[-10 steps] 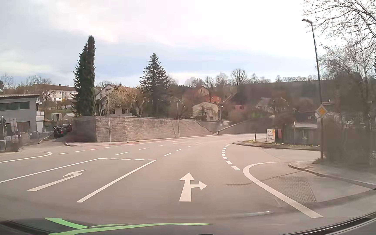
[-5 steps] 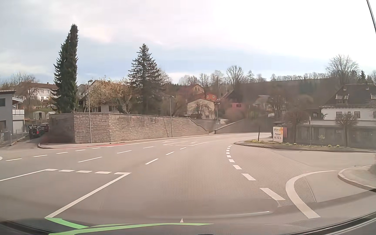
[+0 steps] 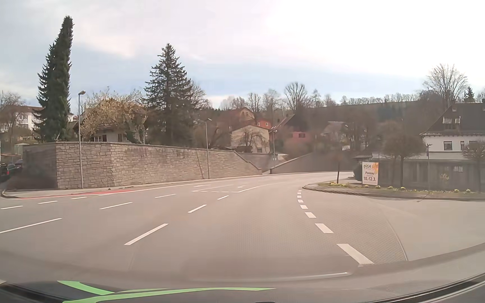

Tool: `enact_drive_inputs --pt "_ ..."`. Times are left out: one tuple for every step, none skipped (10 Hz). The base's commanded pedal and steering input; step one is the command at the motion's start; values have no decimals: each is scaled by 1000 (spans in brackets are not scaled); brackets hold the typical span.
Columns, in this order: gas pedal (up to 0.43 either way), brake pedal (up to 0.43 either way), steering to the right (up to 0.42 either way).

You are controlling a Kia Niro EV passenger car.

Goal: Follow the waypoints while adhering to traffic rules and regulations

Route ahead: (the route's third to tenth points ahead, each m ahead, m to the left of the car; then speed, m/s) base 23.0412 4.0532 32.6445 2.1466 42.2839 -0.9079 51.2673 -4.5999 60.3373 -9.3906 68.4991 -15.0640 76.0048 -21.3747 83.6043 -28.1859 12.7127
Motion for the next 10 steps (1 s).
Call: enact_drive_inputs --pt "0 67 24" --pt "0 67 25" --pt "0 61 26" --pt "0 61 26" --pt "0 49 27" --pt "0 49 27" --pt "0 43 27" --pt "0 43 27" --pt "0 43 27" --pt "0 43 27"
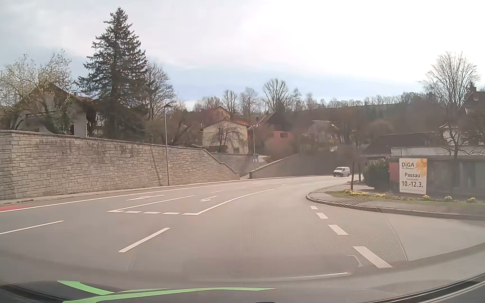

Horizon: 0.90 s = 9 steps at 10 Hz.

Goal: Follow the waypoints while adhering to traffic rules and regulations

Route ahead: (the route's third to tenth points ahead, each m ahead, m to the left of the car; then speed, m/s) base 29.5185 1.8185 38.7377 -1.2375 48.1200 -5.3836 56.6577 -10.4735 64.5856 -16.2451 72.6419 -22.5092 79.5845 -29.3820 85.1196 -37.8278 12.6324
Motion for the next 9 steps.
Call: enact_drive_inputs --pt "0 30 27" --pt "0 24 28" --pt "0 12 29" --pt "0 6 30" --pt "0 6 32" --pt "0 0 35" --pt "0 0 38" --pt "0 0 40" --pt "0 0 42"
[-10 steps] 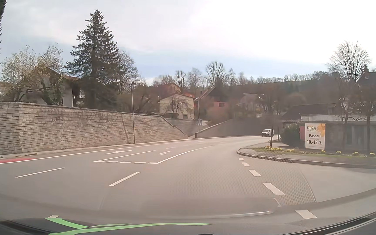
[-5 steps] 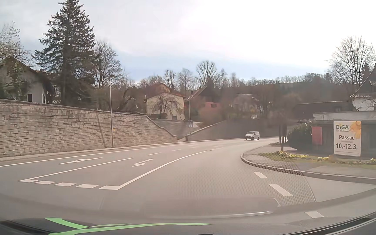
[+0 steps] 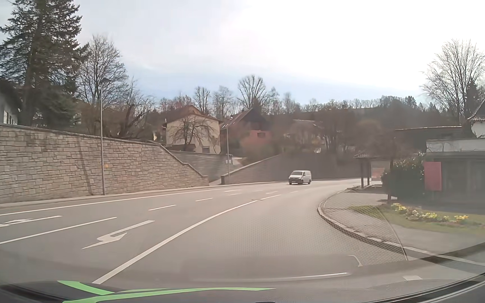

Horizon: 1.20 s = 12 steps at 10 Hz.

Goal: Follow the waypoints while adhering to traffic rules and regulations

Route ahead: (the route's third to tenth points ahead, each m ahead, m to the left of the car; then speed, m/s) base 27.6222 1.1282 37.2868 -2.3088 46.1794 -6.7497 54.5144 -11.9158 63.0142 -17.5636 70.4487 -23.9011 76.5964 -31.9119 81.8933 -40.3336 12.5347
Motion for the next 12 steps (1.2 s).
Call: enact_drive_inputs --pt "0 0 43" --pt "0 0 44" --pt "0 0 47" --pt "0 0 49" --pt "0 0 51" --pt "0 0 54" --pt "0 0 55" --pt "0 0 57" --pt "0 0 57" --pt "0 0 58" --pt "0 0 58" --pt "0 0 58"
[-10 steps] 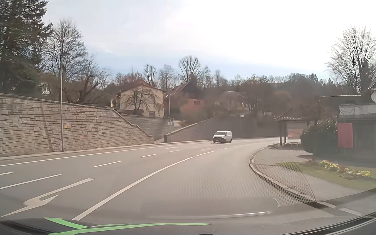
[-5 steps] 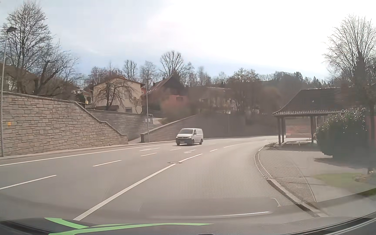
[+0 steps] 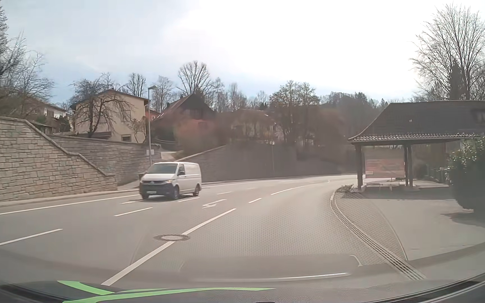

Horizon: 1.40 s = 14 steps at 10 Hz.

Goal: Follow the waypoints while adhering to traffic rules and regulations

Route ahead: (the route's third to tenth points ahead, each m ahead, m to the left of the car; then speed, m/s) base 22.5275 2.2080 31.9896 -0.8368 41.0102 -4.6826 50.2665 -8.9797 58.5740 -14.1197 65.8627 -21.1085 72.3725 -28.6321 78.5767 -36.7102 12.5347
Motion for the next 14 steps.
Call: enact_drive_inputs --pt "0 0 58" --pt "0 0 58" --pt "0 0 58" --pt "0 0 58" --pt "0 0 58" --pt "0 0 57" --pt "0 0 57" --pt "0 0 57" --pt "0 0 56" --pt "0 0 57" --pt "0 0 57" --pt "0 0 56" --pt "0 0 56" --pt "0 0 57"
